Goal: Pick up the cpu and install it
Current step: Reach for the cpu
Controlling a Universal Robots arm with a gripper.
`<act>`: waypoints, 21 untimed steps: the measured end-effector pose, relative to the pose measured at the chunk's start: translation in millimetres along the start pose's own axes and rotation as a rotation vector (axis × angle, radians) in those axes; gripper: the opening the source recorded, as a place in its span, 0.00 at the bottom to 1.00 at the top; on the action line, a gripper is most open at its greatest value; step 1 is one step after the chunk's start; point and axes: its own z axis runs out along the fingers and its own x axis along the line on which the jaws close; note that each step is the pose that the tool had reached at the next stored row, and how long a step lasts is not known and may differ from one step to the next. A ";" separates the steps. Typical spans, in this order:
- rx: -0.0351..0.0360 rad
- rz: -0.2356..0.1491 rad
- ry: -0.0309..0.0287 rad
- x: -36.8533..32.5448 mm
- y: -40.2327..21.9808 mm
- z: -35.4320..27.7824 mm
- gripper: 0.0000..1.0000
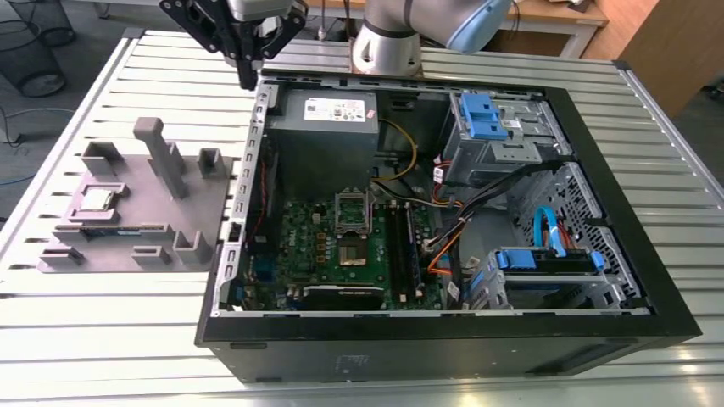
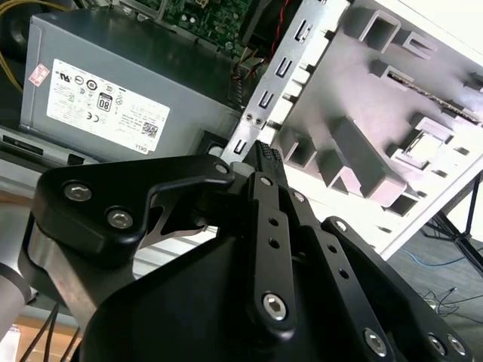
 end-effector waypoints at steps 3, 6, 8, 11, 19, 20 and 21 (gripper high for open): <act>0.0000 0.000 -0.0001 5.2 -0.6 0.4 0.11; -0.0001 0.000 -0.0001 11.2 -1.2 0.9 0.11; 0.0000 0.000 -0.0001 15.5 -1.6 1.1 0.11; 0.0000 0.000 -0.0001 22.3 -2.1 1.6 0.11; 0.0000 0.000 0.0000 41.6 -3.7 2.9 0.11; 0.0000 0.000 0.0000 43.9 -3.8 3.1 0.11; 0.0000 0.000 -0.0001 46.1 -4.0 3.3 0.11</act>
